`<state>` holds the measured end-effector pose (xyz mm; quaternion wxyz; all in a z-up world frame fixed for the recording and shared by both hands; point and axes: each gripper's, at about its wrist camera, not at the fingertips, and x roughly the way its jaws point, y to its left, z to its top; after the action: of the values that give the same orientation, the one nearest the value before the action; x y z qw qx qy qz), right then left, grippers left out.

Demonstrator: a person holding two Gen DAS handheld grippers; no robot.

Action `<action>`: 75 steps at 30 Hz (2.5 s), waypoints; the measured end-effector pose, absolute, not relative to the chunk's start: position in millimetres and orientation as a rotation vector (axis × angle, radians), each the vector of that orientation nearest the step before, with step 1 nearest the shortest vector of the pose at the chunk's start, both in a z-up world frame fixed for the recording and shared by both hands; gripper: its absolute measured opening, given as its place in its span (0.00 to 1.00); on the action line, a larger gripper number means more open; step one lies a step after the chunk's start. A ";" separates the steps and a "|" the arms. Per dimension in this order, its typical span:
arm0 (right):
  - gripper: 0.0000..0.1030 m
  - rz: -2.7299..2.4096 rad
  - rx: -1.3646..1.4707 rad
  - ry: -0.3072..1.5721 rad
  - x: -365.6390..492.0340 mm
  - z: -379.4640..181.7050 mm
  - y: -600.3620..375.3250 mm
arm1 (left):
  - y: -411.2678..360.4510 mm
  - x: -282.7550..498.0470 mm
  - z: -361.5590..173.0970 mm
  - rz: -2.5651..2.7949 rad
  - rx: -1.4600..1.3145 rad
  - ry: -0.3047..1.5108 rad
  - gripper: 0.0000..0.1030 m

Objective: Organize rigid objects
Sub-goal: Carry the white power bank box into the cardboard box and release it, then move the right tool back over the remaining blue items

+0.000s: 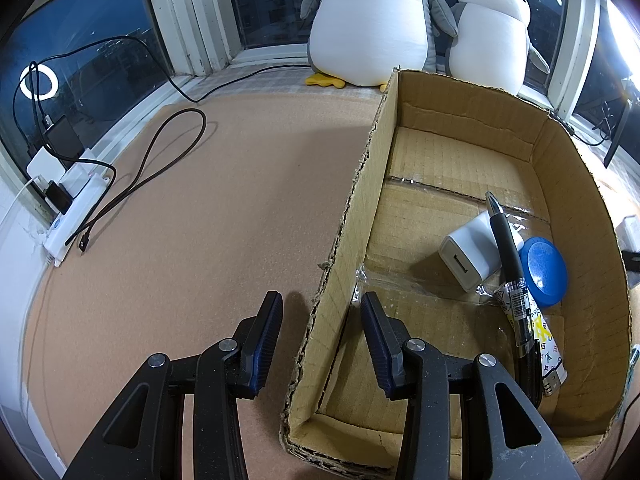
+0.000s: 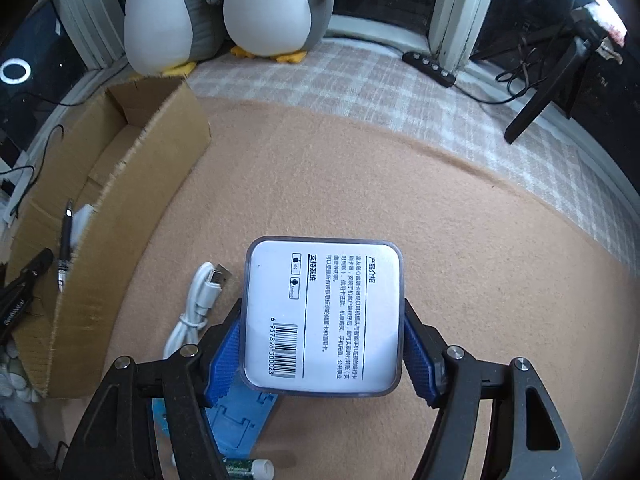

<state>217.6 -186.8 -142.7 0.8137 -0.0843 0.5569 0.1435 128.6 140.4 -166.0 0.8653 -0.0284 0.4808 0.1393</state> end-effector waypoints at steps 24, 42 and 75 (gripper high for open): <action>0.65 0.543 -0.172 0.993 219.0 -64.6 -64.1 | 144.3 128.8 -167.3 0.254 -0.061 1.007 0.43; 0.65 0.544 -0.214 1.071 257.1 -107.9 6.9 | 146.1 130.3 -167.7 0.238 -0.078 1.006 0.43; 0.70 0.530 -0.161 1.048 226.0 -52.3 -35.4 | 140.7 127.6 -167.7 0.239 -0.060 1.007 0.43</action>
<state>226.0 -35.4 -52.3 0.8294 -0.0757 0.4940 0.2497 127.6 140.7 -167.7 0.8685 -0.0287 0.4814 0.1144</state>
